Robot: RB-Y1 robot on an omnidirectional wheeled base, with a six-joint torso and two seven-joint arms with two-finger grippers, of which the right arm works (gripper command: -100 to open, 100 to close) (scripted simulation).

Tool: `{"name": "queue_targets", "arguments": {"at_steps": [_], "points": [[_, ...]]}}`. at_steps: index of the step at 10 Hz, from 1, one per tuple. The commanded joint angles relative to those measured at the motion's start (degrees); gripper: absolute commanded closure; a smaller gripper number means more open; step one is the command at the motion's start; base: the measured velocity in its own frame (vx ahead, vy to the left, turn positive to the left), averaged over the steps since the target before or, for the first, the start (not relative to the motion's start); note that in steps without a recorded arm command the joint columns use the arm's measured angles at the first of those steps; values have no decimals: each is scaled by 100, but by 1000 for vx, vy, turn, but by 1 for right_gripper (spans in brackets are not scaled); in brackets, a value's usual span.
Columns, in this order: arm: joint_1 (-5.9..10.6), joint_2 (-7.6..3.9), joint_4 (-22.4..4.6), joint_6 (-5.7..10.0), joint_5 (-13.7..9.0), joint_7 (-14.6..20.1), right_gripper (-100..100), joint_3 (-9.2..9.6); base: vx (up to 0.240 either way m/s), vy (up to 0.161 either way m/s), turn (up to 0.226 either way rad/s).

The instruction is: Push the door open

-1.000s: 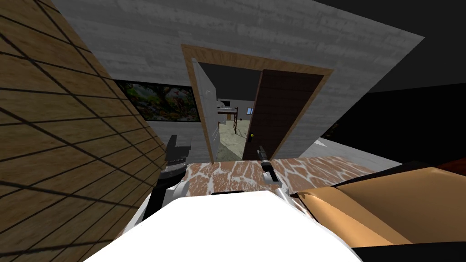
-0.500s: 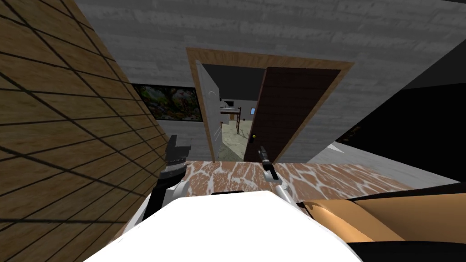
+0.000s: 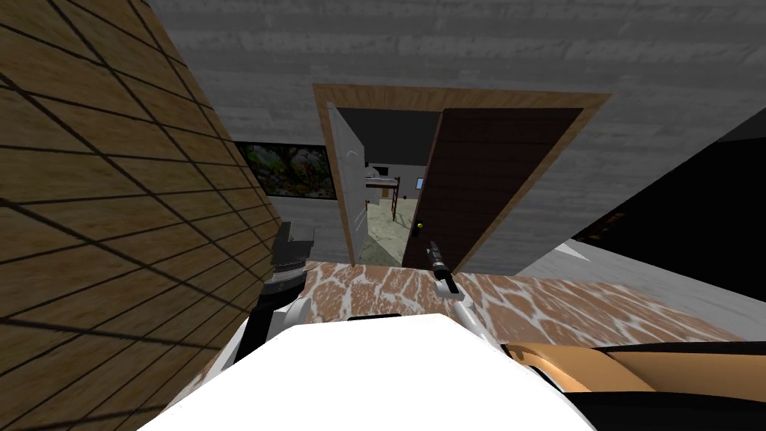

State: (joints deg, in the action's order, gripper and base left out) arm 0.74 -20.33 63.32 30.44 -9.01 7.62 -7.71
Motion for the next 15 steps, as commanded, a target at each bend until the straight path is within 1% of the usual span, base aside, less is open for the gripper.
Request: {"name": "queue_targets", "arguments": {"at_steps": [1,2,4,7,11,13,14,15], "points": [[184,-90,-286,6,-81,32,-100,-36,-9,-84,201],[184,-90,-341,6,-81,32,-100,-36,0,-75,86],[407,-212,-734,31,-187,78,-100,-81,-8,-76,163],[713,-379,-1391,66,-332,141,-100,-144,-12,-97,201],[1073,-575,-2103,107,-503,215,-100,-217,-12,-84,179],[1218,-654,-2391,124,-572,245,-100,-247,-12,-66,156],[1354,-728,-2661,139,-637,273,-100,-275,-15,-74,299],[1402,-754,-2756,145,-660,283,-100,-285,-23,-82,184]]}}
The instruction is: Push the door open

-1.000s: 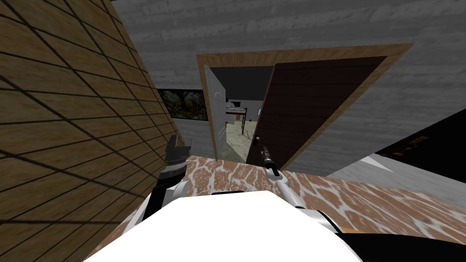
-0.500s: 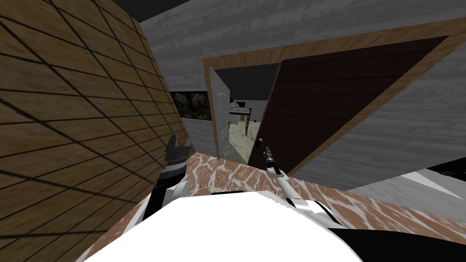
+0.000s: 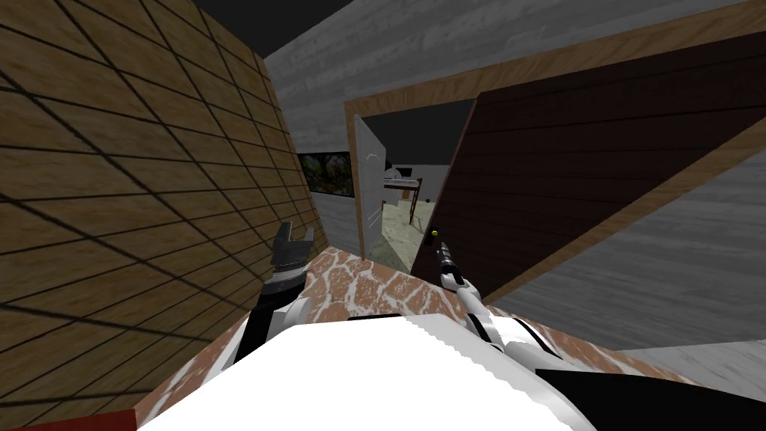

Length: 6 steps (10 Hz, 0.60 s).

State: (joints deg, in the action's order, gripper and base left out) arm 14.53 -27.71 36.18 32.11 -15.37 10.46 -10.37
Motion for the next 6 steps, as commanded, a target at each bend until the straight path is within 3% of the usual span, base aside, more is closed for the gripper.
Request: {"name": "queue_targets", "arguments": {"at_steps": [1,3,6], "points": [[119,-68,-232,-11,-70,19,-100,-38,-29,-81,139],[155,-81,-294,6,-66,28,-100,-27,-21,-43,66],[176,-83,-345,21,-80,14,-100,-60,157,-61,21]]}}
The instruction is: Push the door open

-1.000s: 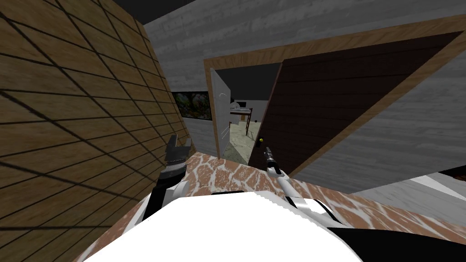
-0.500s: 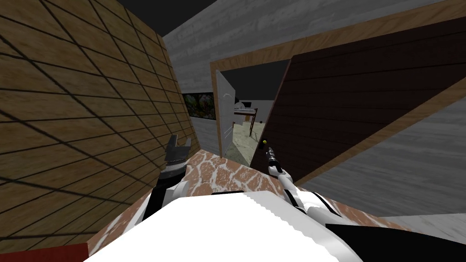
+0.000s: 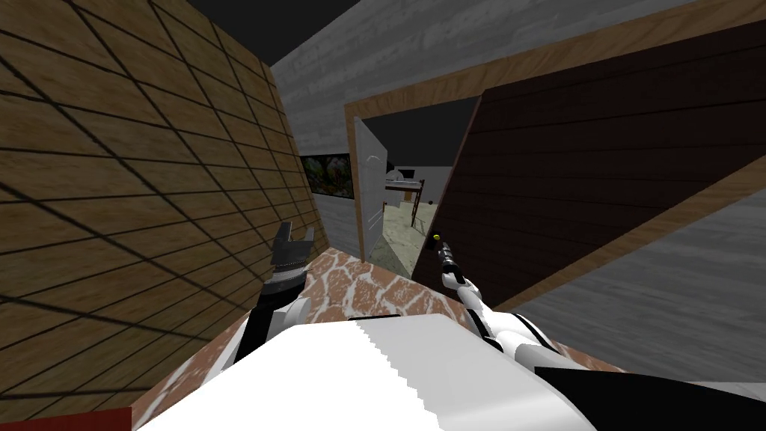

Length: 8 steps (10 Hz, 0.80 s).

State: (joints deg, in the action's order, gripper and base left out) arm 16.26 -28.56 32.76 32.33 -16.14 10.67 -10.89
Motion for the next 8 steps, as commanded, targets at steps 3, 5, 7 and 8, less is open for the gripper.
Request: {"name": "queue_targets", "arguments": {"at_steps": [3,5,7,8], "points": [[18,7,-36,5,-16,-35,-100,-47,196,-93,27],[29,11,-60,8,-26,-55,-100,-76,174,-151,34],[37,14,-77,11,-32,-69,-100,-96,182,-103,23],[38,10,-79,15,-30,-61,-100,-88,73,-33,8]]}}
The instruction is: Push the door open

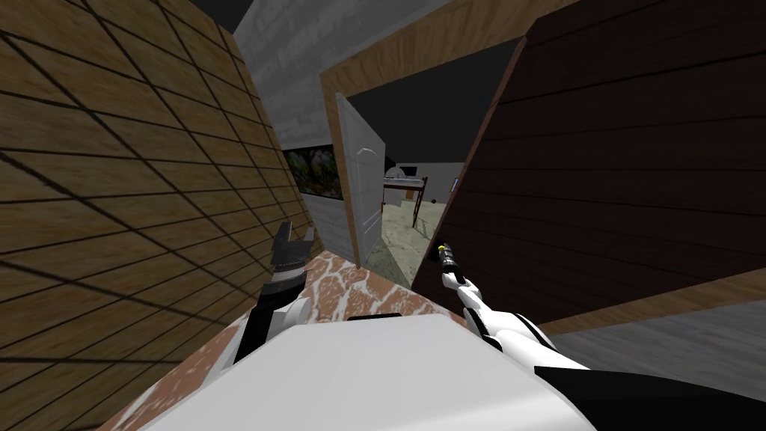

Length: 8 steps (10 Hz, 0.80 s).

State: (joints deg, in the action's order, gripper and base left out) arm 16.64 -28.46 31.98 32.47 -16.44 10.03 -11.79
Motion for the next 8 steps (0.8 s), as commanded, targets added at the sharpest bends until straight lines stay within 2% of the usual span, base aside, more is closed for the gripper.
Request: {"name": "queue_targets", "arguments": {"at_steps": [1,6,8], "points": [[-1,1,-2,1,1,3,100,2,-8,1,-4],[-1,1,-2,1,1,3,100,2,-15,7,-1],[42,19,-84,14,-65,-166,100,-155,134,-1,-36]]}}
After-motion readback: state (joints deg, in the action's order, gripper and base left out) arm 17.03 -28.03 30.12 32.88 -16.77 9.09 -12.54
